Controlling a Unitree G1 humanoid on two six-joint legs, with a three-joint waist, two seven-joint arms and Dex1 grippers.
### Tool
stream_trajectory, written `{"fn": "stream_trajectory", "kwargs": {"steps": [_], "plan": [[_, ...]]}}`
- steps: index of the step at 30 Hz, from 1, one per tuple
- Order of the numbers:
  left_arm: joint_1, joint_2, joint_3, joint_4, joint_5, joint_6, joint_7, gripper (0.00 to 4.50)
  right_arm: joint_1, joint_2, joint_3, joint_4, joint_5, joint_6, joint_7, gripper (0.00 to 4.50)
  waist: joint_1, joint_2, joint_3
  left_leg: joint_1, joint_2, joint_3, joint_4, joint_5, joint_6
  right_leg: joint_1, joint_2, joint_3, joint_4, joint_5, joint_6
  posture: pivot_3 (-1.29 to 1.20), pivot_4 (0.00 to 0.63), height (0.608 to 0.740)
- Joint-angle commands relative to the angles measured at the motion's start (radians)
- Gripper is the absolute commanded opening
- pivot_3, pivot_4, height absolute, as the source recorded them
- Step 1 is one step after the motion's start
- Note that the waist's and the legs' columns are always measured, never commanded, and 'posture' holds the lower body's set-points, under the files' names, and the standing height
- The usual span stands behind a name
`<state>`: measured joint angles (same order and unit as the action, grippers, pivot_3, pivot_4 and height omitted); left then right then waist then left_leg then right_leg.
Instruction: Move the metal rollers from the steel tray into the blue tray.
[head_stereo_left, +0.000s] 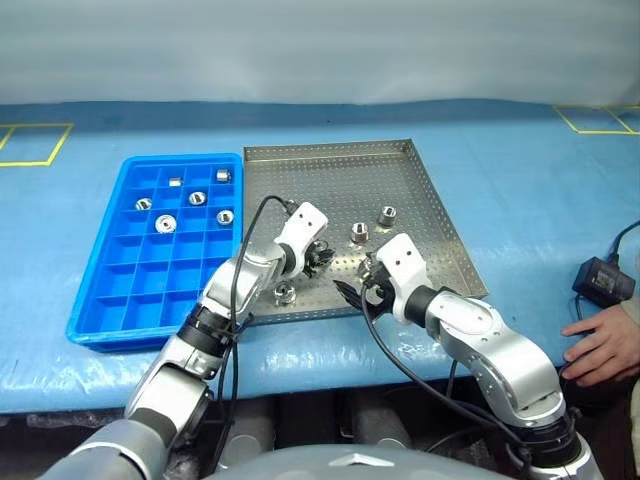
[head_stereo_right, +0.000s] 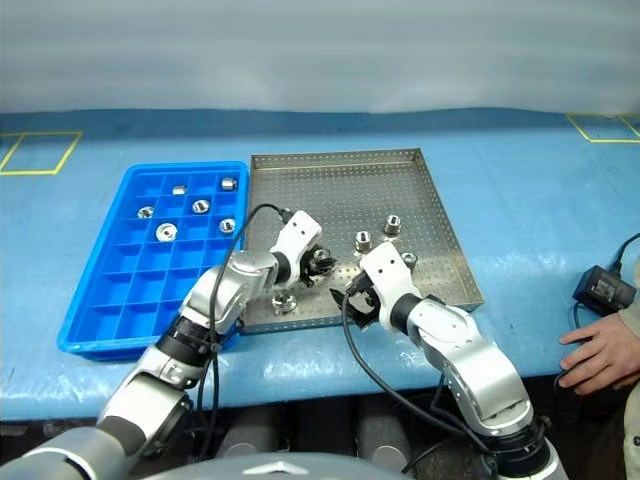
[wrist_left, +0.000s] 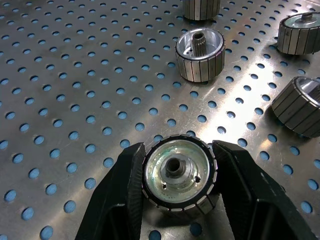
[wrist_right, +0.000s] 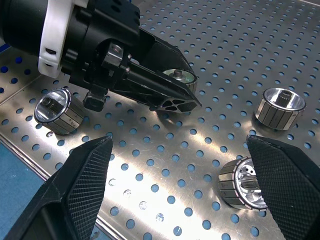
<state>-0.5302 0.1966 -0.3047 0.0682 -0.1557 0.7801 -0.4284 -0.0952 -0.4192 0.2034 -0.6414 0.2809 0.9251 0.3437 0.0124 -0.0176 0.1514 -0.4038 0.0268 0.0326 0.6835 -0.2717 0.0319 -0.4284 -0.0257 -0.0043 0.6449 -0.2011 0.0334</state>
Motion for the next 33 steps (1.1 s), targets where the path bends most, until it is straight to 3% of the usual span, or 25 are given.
{"fn": "stream_trajectory", "kwargs": {"steps": [1, 6, 14, 22, 33], "plan": [[0.022, -0.015, 0.120, -0.138, -0.017, 0.017, 0.073, 1.82, -0.022, 0.008, 0.006, -0.016, 0.002, -0.020, 0.008, 4.50, 0.002, 0.000, 0.000, 0.000, 0.001, 0.000, 0.000, 0.000, 0.000, 0.000, 0.000, 0.000, 0.000, 0.000, 0.000, 0.06, 0.150, 0.740], [0.091, -0.052, 0.310, -0.351, -0.017, 0.039, 0.238, 1.82, -0.060, 0.024, 0.037, 0.005, 0.001, -0.028, 0.018, 4.50, 0.005, 0.000, 0.000, 0.000, 0.002, -0.001, 0.000, 0.000, 0.000, 0.000, 0.000, 0.000, 0.000, 0.000, 0.000, 0.08, 0.150, 0.740], [0.267, 0.001, 0.538, -0.563, 0.048, 0.034, 0.406, 1.82, -0.155, 0.100, 0.146, 0.083, -0.007, -0.115, 0.069, 4.50, 0.015, 0.000, 0.000, 0.000, 0.001, -0.001, 0.000, 0.000, -0.001, 0.001, -0.001, -0.001, 0.000, 0.002, -0.002, 0.15, 0.150, 0.740], [0.363, 0.079, 0.614, -0.476, 0.108, -0.048, 0.446, 1.82, -0.213, 0.168, 0.232, 0.134, -0.022, -0.185, 0.113, 4.50, 0.045, -0.002, -0.001, 0.001, 0.001, -0.002, 0.001, 0.001, -0.001, 0.002, -0.002, -0.002, 0.000, 0.002, -0.003, 0.17, 0.150, 0.740], [0.323, 0.099, 0.645, -0.281, 0.132, -0.094, 0.489, 1.82, -0.179, 0.170, 0.244, 0.113, -0.041, -0.176, 0.099, 4.50, 0.040, -0.003, -0.001, 0.001, 0.001, -0.002, 0.000, 0.001, -0.001, 0.002, -0.002, -0.003, 0.000, 0.002, -0.003, 0.12, 0.150, 0.740]]}}
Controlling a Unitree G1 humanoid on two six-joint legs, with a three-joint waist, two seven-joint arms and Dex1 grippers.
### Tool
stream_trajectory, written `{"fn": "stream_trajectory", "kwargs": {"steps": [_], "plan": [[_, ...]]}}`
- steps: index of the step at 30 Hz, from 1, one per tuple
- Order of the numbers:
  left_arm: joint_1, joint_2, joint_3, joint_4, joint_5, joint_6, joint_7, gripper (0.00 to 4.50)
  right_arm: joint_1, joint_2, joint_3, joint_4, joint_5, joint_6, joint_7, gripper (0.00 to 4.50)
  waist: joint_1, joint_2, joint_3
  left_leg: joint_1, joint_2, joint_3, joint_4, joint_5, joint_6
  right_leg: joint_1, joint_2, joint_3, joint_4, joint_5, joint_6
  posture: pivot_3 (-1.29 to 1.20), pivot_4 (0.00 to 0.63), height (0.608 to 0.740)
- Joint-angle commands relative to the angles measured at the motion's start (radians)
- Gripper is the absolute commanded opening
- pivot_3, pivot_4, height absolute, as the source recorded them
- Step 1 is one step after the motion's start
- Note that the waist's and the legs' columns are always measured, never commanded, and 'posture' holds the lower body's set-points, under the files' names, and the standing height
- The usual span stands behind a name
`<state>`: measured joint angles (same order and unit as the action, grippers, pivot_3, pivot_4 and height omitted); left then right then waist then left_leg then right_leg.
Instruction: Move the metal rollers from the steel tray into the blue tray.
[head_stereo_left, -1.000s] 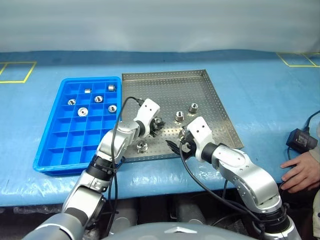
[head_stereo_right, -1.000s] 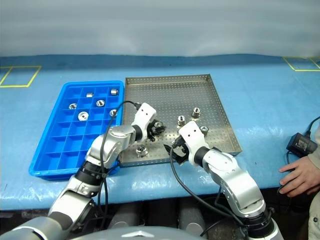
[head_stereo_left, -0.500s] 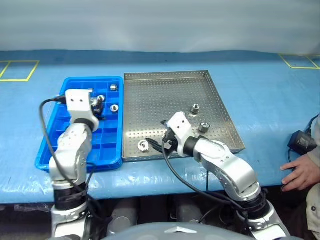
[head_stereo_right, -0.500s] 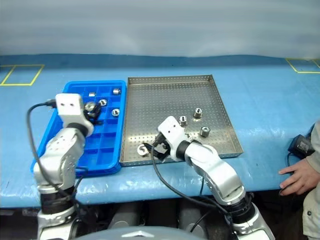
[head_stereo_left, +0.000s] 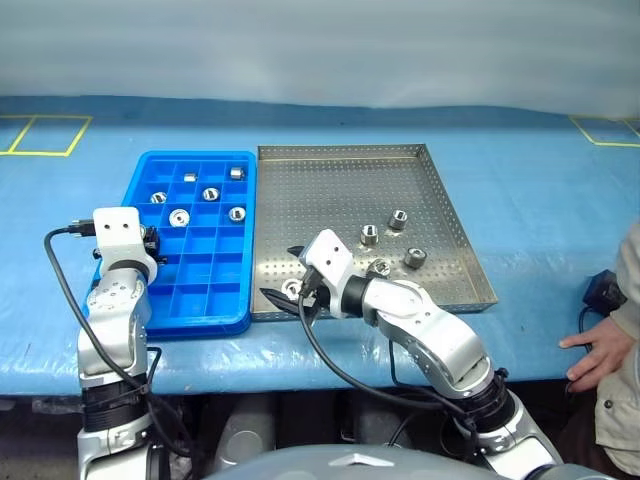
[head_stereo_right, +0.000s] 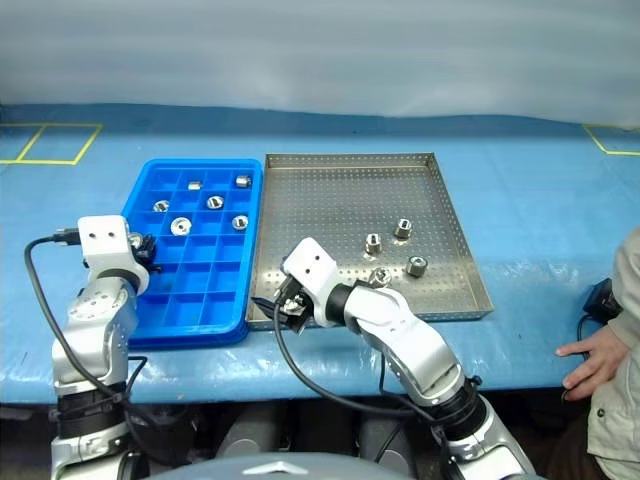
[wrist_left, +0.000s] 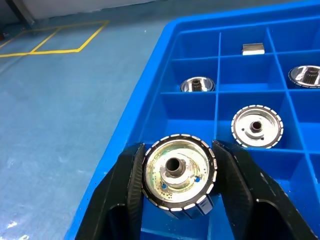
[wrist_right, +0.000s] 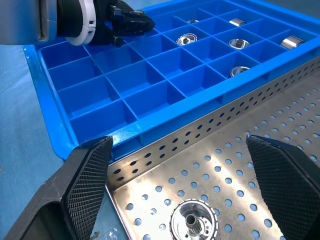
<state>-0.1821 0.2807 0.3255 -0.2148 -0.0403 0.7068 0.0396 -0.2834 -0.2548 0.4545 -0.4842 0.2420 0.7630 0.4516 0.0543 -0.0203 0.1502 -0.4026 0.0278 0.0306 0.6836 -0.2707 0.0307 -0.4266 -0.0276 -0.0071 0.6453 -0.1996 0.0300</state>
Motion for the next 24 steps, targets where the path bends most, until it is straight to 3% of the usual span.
{"fn": "stream_trajectory", "kwargs": {"steps": [1, 9, 13, 18, 24], "plan": [[-0.027, 0.014, 0.016, 0.002, 0.018, -0.018, 0.027, 1.82, 0.014, 0.005, -0.009, -0.047, -0.004, -0.012, -0.012, 4.50, -0.004, 0.000, 0.000, 0.000, 0.000, 0.000, 0.000, 0.000, 0.000, 0.000, 0.000, 0.000, 0.000, 0.000, 0.000, 0.12, 0.150, 0.740], [-0.064, -0.015, -0.044, -0.156, -0.091, -0.069, -0.082, 4.48, 0.058, -0.016, -0.041, -0.087, 0.000, 0.019, -0.038, 4.50, -0.010, -0.001, 0.000, 0.000, 0.000, 0.000, 0.000, 0.000, 0.000, 0.000, -0.001, 0.000, 0.000, 0.000, 0.000, 0.10, 0.150, 0.740], [-0.101, 0.029, -0.152, -0.260, -0.208, -0.027, -0.266, 4.48, 0.096, -0.072, -0.098, -0.121, 0.011, 0.051, -0.034, 4.50, -0.010, -0.001, 0.000, -0.001, -0.001, 0.000, 0.000, 0.000, 0.000, 0.001, -0.002, 0.000, 0.000, 0.000, -0.001, 0.10, 0.150, 0.740], [-0.155, 0.127, -0.278, -0.239, -0.232, 0.007, -0.409, 4.48, 0.144, -0.139, -0.179, -0.143, 0.012, 0.091, -0.043, 4.50, -0.020, 0.000, 0.000, 0.000, -0.001, 0.001, 0.000, 0.000, 0.001, 0.000, -0.001, 0.001, 0.000, -0.001, -0.002, 0.09, 0.150, 0.740], [-0.273, 0.255, -0.436, -0.161, -0.337, 0.276, -0.615, 4.48, 0.202, -0.174, -0.249, -0.174, 0.007, 0.125, -0.070, 4.50, -0.027, 0.000, 0.000, 0.001, -0.001, 0.001, 0.000, 0.000, 0.000, 0.000, 0.003, 0.001, 0.001, -0.004, 0.002, 0.06, 0.150, 0.740]]}}
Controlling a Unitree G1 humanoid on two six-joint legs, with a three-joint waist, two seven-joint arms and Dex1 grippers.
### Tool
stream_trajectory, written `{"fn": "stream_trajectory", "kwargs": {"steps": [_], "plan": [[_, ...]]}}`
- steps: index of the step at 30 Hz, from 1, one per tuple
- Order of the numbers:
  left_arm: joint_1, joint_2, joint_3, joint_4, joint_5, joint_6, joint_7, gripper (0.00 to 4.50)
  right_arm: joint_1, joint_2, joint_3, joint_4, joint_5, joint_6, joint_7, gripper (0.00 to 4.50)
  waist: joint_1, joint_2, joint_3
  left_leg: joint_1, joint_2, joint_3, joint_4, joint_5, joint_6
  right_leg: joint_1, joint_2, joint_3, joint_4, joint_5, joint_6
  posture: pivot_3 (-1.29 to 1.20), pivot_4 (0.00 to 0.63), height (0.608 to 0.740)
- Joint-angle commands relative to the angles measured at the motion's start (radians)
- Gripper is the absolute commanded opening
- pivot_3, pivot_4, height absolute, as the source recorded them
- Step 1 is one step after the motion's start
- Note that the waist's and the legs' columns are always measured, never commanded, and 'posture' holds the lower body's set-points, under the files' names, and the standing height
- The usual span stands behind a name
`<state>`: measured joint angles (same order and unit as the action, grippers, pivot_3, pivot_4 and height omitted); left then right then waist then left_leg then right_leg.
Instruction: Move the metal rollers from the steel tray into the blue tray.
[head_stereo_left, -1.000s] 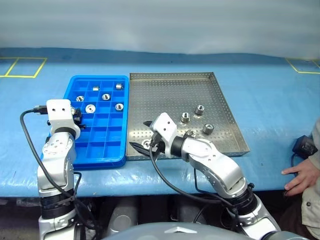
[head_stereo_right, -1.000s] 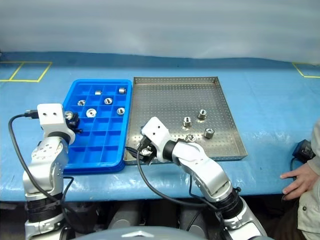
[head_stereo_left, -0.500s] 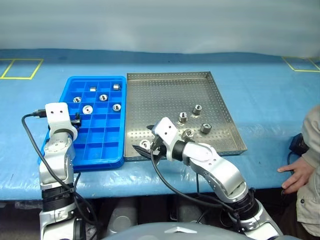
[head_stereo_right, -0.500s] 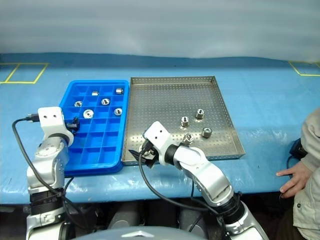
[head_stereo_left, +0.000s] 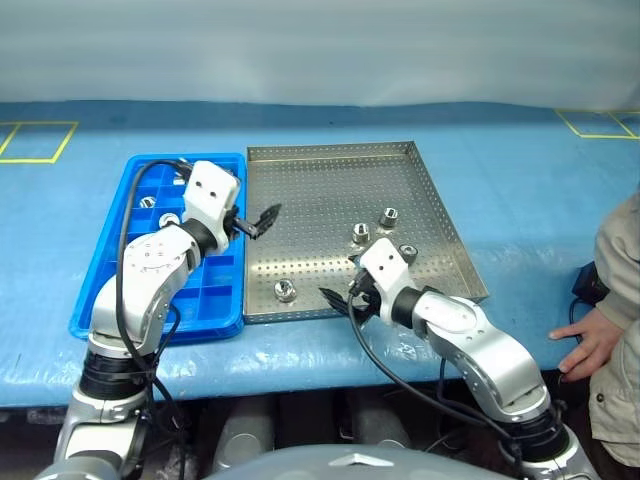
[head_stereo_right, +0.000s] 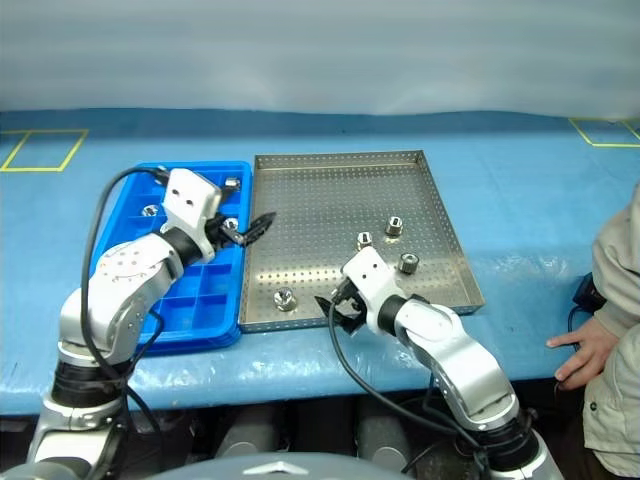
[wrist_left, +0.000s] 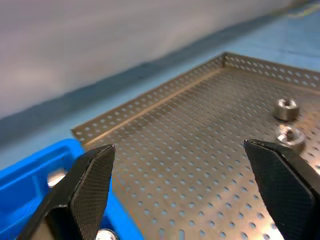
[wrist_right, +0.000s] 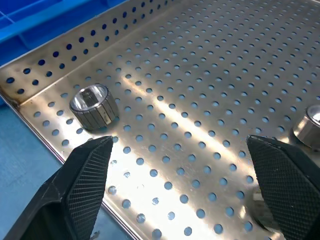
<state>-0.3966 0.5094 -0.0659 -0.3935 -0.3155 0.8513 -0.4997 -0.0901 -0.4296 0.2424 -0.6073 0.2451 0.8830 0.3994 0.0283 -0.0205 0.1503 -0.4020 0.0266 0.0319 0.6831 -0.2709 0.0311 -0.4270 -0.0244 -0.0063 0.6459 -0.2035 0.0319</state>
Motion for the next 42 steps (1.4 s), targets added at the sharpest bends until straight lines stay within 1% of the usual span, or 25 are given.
{"fn": "stream_trajectory", "kwargs": {"steps": [1, 2, 4, 7, 9, 17, 26, 29, 34, 36, 39, 40, 42], "plan": [[-0.076, 0.034, -0.057, 0.027, -0.075, 0.168, -0.092, 4.48, 0.011, 0.002, -0.039, -0.053, 0.003, 0.008, -0.022, 4.50, -0.001, 0.000, 0.000, 0.000, 0.001, 0.000, 0.000, 0.000, 0.000, 0.000, 0.000, 0.000, 0.000, 0.000, 0.000, 0.06, 0.150, 0.740], [-0.093, 0.041, -0.072, 0.039, -0.084, 0.203, -0.104, 4.48, 0.013, 0.005, -0.040, -0.055, 0.003, 0.009, -0.027, 4.50, -0.003, 0.000, 0.000, 0.000, 0.001, 0.000, 0.000, 0.000, 0.000, 0.000, 0.000, 0.000, 0.000, 0.000, 0.000, 0.06, 0.150, 0.740], [-0.142, 0.016, -0.087, 0.083, -0.119, 0.315, -0.109, 4.48, 0.018, 0.013, -0.033, -0.057, -0.001, 0.008, -0.037, 4.50, -0.008, 0.000, 0.000, 0.000, 0.001, 0.001, 0.000, 0.000, 0.000, 0.000, -0.001, 0.001, -0.001, 0.000, 0.001, 0.04, 0.150, 0.740], [-0.187, 0.013, -0.130, 0.115, -0.134, 0.385, -0.126, 4.48, 0.022, 0.026, -0.024, -0.060, -0.001, 0.007, -0.049, 4.50, -0.012, 0.000, 0.000, 0.000, 0.001, 0.001, 0.000, 0.000, 0.000, 0.000, -0.001, 0.002, -0.001, 0.001, 0.002, 0.04, 0.150, 0.740], [-0.209, 0.025, -0.184, 0.138, -0.121, 0.402, -0.135, 4.48, 0.026, 0.036, -0.015, -0.064, -0.002, 0.006, -0.055, 4.50, -0.014, 0.000, 0.000, -0.001, 0.000, 0.001, 0.000, 0.000, 0.000, 0.000, -0.001, 0.002, -0.001, 0.001, 0.002, 0.04, 0.150, 0.740], [-0.253, 0.071, -0.328, 0.175, -0.105, 0.471, -0.157, 4.48, 0.029, 0.055, -0.005, -0.061, -0.003, -0.003, -0.065, 4.50, -0.016, 0.000, 0.000, 0.000, 0.001, 0.001, 0.000, 0.000, 0.000, -0.001, -0.001, 0.002, -0.001, 0.000, 0.001, 0.03, 0.150, 0.740], [-0.283, 0.103, -0.409, 0.173, -0.110, 0.496, -0.177, 4.48, 0.026, 0.075, 0.008, -0.052, -0.005, -0.013, -0.072, 4.50, -0.016, 0.000, 0.000, 0.000, 0.001, 0.001, 0.000, 0.000, 0.000, -0.001, -0.001, 0.003, 0.000, 0.000, 0.000, 0.03, 0.150, 0.740], [-0.282, 0.107, -0.427, 0.169, -0.110, 0.493, -0.184, 3.88, 0.025, 0.083, 0.009, -0.049, -0.005, -0.016, -0.074, 4.50, -0.016, 0.000, 0.000, 0.000, 0.001, 0.001, 0.000, 0.000, 0.000, -0.001, -0.001, 0.003, 0.000, 0.000, 0.000, 0.03, 0.150, 0.740], [-0.281, 0.115, -0.449, 0.166, -0.101, 0.481, -0.186, 2.22, 0.023, 0.091, 0.012, -0.044, -0.007, -0.021, -0.077, 4.50, -0.016, 0.000, 0.000, 0.000, 0.001, 0.001, 0.000, 0.000, 0.000, -0.001, -0.001, 0.003, -0.001, -0.001, 0.000, 0.03, 0.150, 0.740], [-0.280, 0.109, -0.435, 0.168, -0.100, 0.477, -0.180, 1.67, 0.021, 0.091, 0.011, -0.042, -0.007, -0.023, -0.076, 4.50, -0.016, 0.000, 0.000, 0.000, 0.001, 0.001, 0.000, 0.000, 0.000, -0.001, -0.001, 0.003, -0.001, -0.001, 0.000, 0.03, 0.150, 0.740], [-0.256, 0.071, -0.330, 0.180, -0.104, 0.468, -0.139, 1.68, 0.015, 0.092, 0.012, -0.041, -0.007, -0.020, -0.077, 4.50, -0.015, 0.000, 0.000, -0.001, 0.001, 0.001, 0.000, 0.000, 0.000, -0.001, -0.001, 0.004, -0.001, -0.001, 0.000, 0.03, 0.150, 0.740], [-0.240, 0.052, -0.276, 0.175, -0.108, 0.465, -0.119, 1.68, 0.013, 0.093, 0.012, -0.043, -0.009, -0.021, -0.078, 4.50, -0.016, 0.000, 0.000, -0.001, 0.001, 0.001, 0.000, 0.000, 0.000, -0.001, -0.001, 0.004, 0.000, -0.001, 0.000, 0.03, 0.150, 0.740], [-0.201, -0.029, -0.114, 0.157, -0.122, 0.478, -0.048, 1.68, 0.008, 0.098, 0.012, -0.042, -0.012, -0.024, -0.083, 4.50, -0.016, 0.000, 0.000, -0.001, 0.001, 0.001, 0.001, 0.000, 0.000, -0.001, -0.001, 0.004, 0.000, -0.001, 0.000, 0.03, 0.150, 0.740]]}}
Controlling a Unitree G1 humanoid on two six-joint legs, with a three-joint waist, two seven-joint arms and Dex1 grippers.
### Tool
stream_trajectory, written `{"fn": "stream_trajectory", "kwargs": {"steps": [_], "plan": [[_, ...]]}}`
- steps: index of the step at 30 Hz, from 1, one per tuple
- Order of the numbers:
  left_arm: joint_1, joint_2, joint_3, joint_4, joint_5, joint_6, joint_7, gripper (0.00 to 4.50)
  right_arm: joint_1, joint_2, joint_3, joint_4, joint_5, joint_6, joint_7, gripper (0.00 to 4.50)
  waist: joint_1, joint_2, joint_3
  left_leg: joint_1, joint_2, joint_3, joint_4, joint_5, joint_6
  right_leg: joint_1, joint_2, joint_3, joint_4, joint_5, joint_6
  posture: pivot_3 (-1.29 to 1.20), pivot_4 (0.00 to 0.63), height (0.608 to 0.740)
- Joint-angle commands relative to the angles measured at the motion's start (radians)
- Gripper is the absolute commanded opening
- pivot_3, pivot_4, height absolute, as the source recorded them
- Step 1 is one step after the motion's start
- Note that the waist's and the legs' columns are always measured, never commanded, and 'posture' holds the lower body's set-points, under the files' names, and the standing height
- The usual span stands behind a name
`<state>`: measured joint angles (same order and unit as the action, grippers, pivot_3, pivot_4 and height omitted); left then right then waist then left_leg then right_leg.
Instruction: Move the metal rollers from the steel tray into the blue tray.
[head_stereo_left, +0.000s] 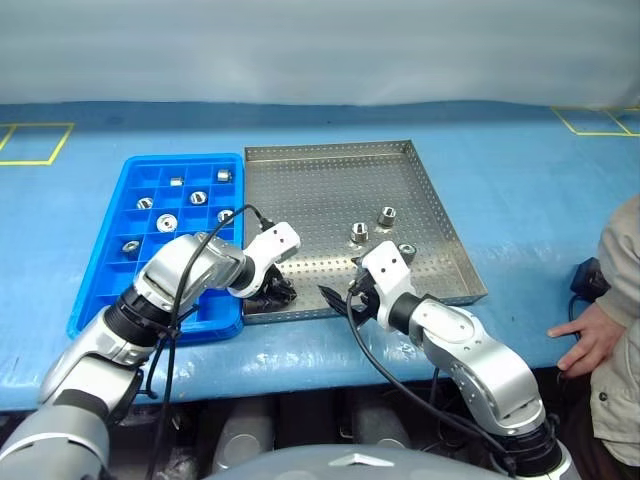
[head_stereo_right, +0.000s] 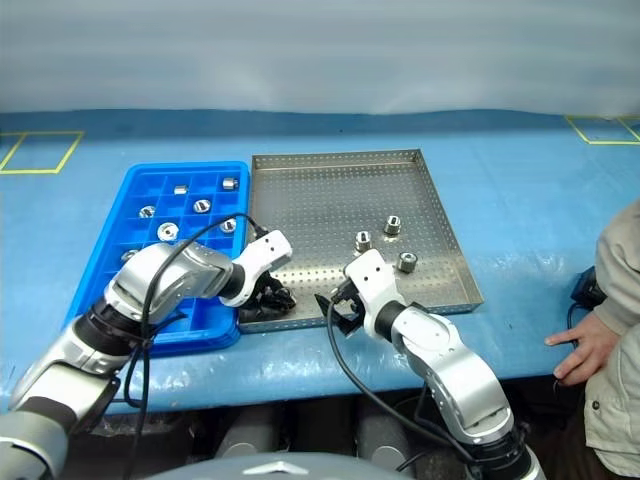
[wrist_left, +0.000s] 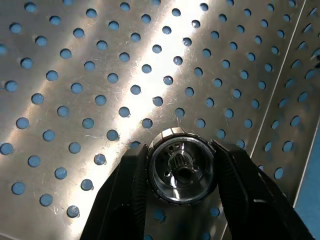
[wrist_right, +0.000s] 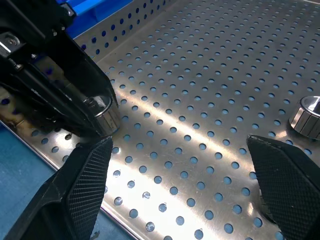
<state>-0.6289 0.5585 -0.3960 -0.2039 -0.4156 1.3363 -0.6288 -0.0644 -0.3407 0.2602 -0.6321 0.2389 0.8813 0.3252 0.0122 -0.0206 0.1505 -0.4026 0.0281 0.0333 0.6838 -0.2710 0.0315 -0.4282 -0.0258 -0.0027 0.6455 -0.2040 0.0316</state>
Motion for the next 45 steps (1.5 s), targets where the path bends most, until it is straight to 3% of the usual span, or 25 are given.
{"fn": "stream_trajectory", "kwargs": {"steps": [1, 4, 7, 12, 19, 31, 39, 45], "plan": [[0.052, -0.120, 0.296, -0.055, -0.023, -0.007, 0.123, 1.68, -0.020, 0.011, -0.007, -0.018, -0.006, -0.026, -0.010, 4.50, 0.000, 0.000, 0.000, 0.000, 0.000, 0.000, 0.000, 0.000, 0.000, 0.000, 0.000, 0.000, 0.000, 0.000, 0.000, 0.03, 0.150, 0.740], [0.128, -0.274, 0.535, -0.162, -0.023, -0.083, 0.272, 1.68, -0.033, 0.022, 0.000, -0.012, -0.011, -0.041, -0.012, 4.50, 0.000, 0.000, 0.000, -0.001, 0.000, 0.000, 0.000, 0.000, 0.000, 0.000, 0.000, 0.000, 0.000, 0.002, 0.003, 0.05, 0.150, 0.740], [0.230, -0.349, 0.626, -0.308, 0.029, -0.213, 0.393, 1.68, -0.049, 0.036, 0.014, -0.003, -0.013, -0.060, -0.007, 4.50, 0.000, 0.000, 0.000, 0.000, 0.000, 0.000, 0.000, 0.000, 0.000, 0.000, -0.001, 0.000, 0.000, 0.005, 0.000, 0.08, 0.150, 0.740], [0.445, -0.404, 0.665, -0.500, 0.129, -0.433, 0.523, 1.68, -0.092, 0.033, 0.054, 0.030, -0.007, -0.083, 0.042, 4.50, 0.015, 0.000, 0.000, 0.001, 0.000, -0.001, -0.001, 0.000, 0.000, 0.001, -0.001, 0.000, 0.000, 0.005, -0.001, 0.15, 0.150, 0.740], [0.680, -0.423, 0.631, -0.571, 0.304, -0.578, 0.666, 1.68, -0.137, 0.031, 0.089, 0.075, 0.006, -0.093, 0.099, 4.50, 0.049, -0.001, 0.000, 0.001, -0.001, -0.001, 0.000, 0.000, 0.000, 0.002, -0.002, -0.001, -0.001, 0.003, -0.003, 0.23, 0.150, 0.740], [0.736, -0.450, 0.650, -0.444, 0.327, -0.607, 0.692, 1.68, -0.143, 0.035, 0.096, 0.084, 0.004, -0.088, 0.120, 4.50, 0.074, -0.001, 0.000, 0.001, -0.001, -0.001, 0.000, 0.001, 0.001, 0.002, -0.002, -0.001, -0.001, 0.001, 0.000, 0.22, 0.150, 0.740], [0.684, -0.429, 0.632, -0.422, 0.310, -0.631, 0.654, 4.36, -0.098, 0.044, 0.059, 0.041, 0.003, -0.063, 0.066, 4.50, 0.066, -0.001, 0.000, 0.000, 0.000, -0.001, 0.000, 0.001, 0.001, 0.001, -0.003, -0.001, -0.001, 0.001, 0.000, 0.16, 0.150, 0.740], [0.643, -0.390, 0.538, -0.460, 0.206, -0.690, 0.477, 4.44, -0.129, 0.136, -0.059, 0.106, -0.087, -0.027, -0.147, 4.50, 0.054, -0.001, 0.000, 0.000, 0.000, 0.000, 0.000, 0.001, 0.001, 0.001, -0.003, -0.001, -0.001, 0.001, 0.000, 0.12, 0.150, 0.740]]}}
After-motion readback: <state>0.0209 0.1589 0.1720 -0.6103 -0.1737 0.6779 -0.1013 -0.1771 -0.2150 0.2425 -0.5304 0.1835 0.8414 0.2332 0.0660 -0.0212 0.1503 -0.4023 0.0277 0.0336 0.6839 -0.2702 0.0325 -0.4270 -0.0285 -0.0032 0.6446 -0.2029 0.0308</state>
